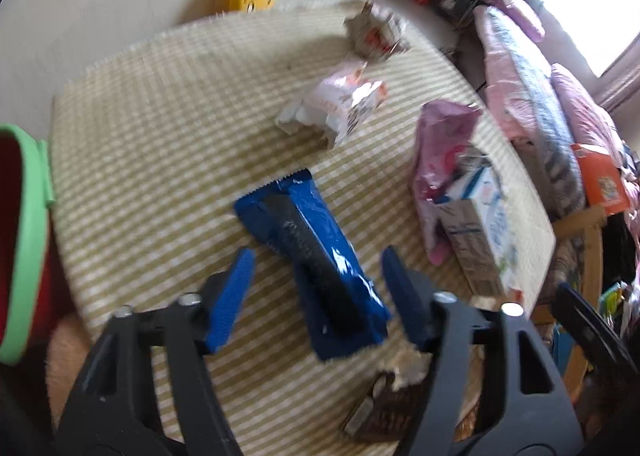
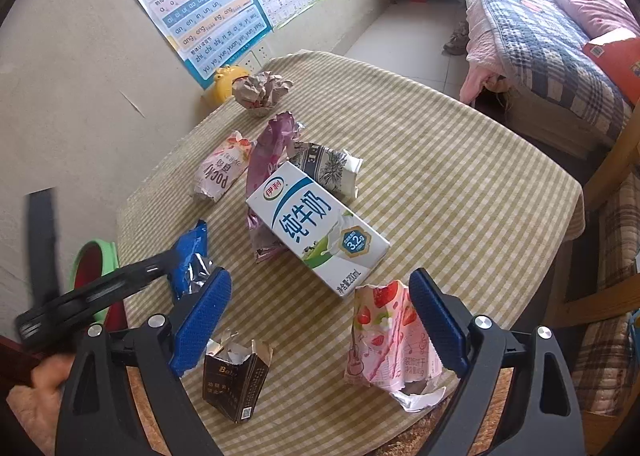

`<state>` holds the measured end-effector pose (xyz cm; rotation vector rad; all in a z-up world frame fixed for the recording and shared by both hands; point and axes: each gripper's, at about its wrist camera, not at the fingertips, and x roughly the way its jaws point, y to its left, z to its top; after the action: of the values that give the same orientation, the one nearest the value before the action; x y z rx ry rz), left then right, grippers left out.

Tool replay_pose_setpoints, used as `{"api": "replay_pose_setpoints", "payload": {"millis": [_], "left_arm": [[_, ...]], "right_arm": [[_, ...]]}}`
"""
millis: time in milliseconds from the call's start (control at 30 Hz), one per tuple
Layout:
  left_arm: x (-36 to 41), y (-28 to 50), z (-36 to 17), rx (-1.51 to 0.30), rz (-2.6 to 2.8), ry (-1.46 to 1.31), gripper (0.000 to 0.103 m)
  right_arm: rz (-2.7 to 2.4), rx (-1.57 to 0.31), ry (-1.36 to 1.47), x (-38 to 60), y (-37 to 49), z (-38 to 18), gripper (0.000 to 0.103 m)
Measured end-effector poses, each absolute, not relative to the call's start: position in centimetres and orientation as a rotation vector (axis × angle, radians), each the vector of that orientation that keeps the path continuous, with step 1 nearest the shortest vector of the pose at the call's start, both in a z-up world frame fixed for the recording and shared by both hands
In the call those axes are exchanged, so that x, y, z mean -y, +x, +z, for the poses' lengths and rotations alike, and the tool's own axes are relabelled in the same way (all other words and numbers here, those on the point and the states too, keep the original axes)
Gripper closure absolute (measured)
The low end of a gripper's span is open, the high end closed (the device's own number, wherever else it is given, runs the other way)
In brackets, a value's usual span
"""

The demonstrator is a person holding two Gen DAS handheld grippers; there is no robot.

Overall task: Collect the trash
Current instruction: 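Release both items into the bucket and move tools back to the table, then grasp the blue wrapper with left tool while right tool grasps the white milk carton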

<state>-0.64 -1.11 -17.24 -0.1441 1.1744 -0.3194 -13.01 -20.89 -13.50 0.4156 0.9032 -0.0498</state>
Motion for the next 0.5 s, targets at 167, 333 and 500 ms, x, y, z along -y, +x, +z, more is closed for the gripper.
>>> {"api": "replay_pose_setpoints", "payload": {"millis": [167,333,500], "left_arm": [[1.0,-1.2,-18.8,-1.220,-0.353,-0.131,0.083],[-0.5,-3.4,-15.5,-1.119,-0.381,-0.081,0.083],[-2.1,-4.9,-11.9,-1.002,-0.359,-0.037,0.083]], "right_arm": [[-0.037,-0.902,0.411,20.9,-12.9,-13.8,0.016],[-0.042,-0.921,0.410,21.2,-12.1,-14.7,0.016],[-0.046,-0.938,0.298,20.8,-9.8,-14.9,0.016]]}}
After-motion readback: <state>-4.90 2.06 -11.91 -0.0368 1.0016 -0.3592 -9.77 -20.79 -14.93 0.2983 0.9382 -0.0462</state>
